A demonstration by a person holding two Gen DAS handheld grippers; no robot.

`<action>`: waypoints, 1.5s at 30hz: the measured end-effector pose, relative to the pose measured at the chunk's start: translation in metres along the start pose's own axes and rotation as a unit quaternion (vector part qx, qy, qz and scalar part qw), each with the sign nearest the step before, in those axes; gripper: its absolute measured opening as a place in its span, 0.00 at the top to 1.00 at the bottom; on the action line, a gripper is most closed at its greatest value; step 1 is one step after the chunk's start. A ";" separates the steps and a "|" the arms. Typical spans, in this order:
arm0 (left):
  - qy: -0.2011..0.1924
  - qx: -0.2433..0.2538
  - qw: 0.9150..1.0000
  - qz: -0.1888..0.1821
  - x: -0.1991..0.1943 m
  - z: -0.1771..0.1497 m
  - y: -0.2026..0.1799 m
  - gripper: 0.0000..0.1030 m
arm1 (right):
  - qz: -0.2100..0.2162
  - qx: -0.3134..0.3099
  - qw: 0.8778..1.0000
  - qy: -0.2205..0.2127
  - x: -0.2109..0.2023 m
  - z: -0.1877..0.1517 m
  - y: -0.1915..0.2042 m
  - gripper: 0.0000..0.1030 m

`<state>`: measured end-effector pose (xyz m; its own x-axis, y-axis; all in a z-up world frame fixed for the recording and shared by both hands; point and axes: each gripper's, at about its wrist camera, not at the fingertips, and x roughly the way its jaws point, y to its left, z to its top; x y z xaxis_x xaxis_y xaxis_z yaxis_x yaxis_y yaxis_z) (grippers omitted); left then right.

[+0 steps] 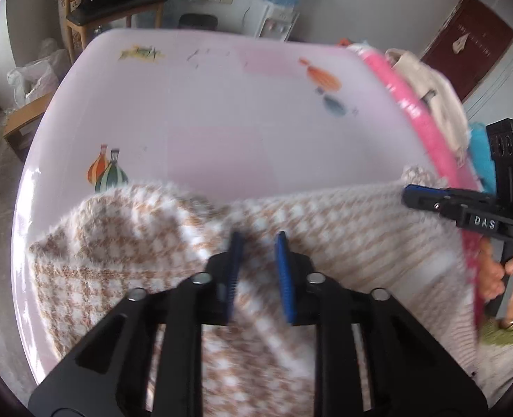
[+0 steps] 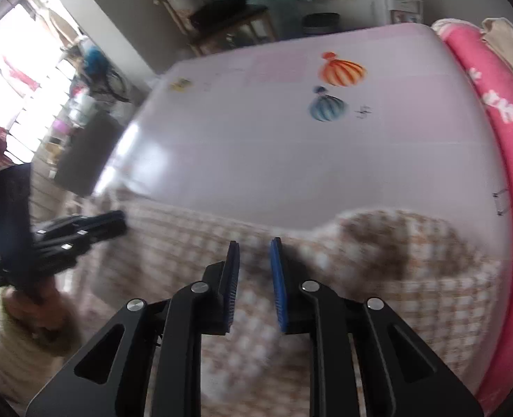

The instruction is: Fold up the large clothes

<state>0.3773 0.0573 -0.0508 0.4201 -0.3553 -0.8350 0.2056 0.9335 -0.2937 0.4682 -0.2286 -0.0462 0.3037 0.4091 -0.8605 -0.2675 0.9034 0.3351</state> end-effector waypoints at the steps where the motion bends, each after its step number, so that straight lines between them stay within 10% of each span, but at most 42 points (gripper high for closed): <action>1: -0.008 0.003 1.000 -0.004 0.001 -0.002 0.001 0.83 | 0.013 0.005 1.000 -0.010 0.000 -0.003 -0.004 0.93; 11: -0.047 0.099 0.993 -0.042 -0.026 0.008 -0.055 0.82 | 0.007 -0.079 0.996 -0.036 -0.026 0.003 0.050 0.87; 14: 0.013 0.156 0.988 0.013 0.010 -0.007 -0.078 0.79 | -0.043 -0.119 0.992 -0.018 0.000 -0.014 0.057 0.79; 21: -0.006 0.207 0.977 0.051 -0.009 -0.040 -0.074 0.76 | -0.046 -0.112 0.992 -0.022 -0.036 -0.060 0.034 0.74; 30: -0.059 0.184 0.980 0.035 -0.059 -0.042 -0.080 0.73 | -0.057 -0.094 0.992 -0.055 -0.077 -0.059 0.053 0.67; 37: -0.019 0.141 0.986 0.085 -0.007 -0.051 -0.080 0.57 | -0.118 -0.105 0.987 -0.033 -0.018 -0.066 0.071 0.47; 45: -0.035 0.092 0.992 0.079 -0.057 -0.068 -0.070 0.48 | -0.082 -0.049 0.993 -0.066 -0.094 -0.100 0.082 0.37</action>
<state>0.2784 0.0154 -0.0140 0.5195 -0.2146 -0.8271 0.2874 0.9554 -0.0674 0.3265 -0.2054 0.0240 0.4653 0.2773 -0.8406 -0.2904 0.9449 0.1510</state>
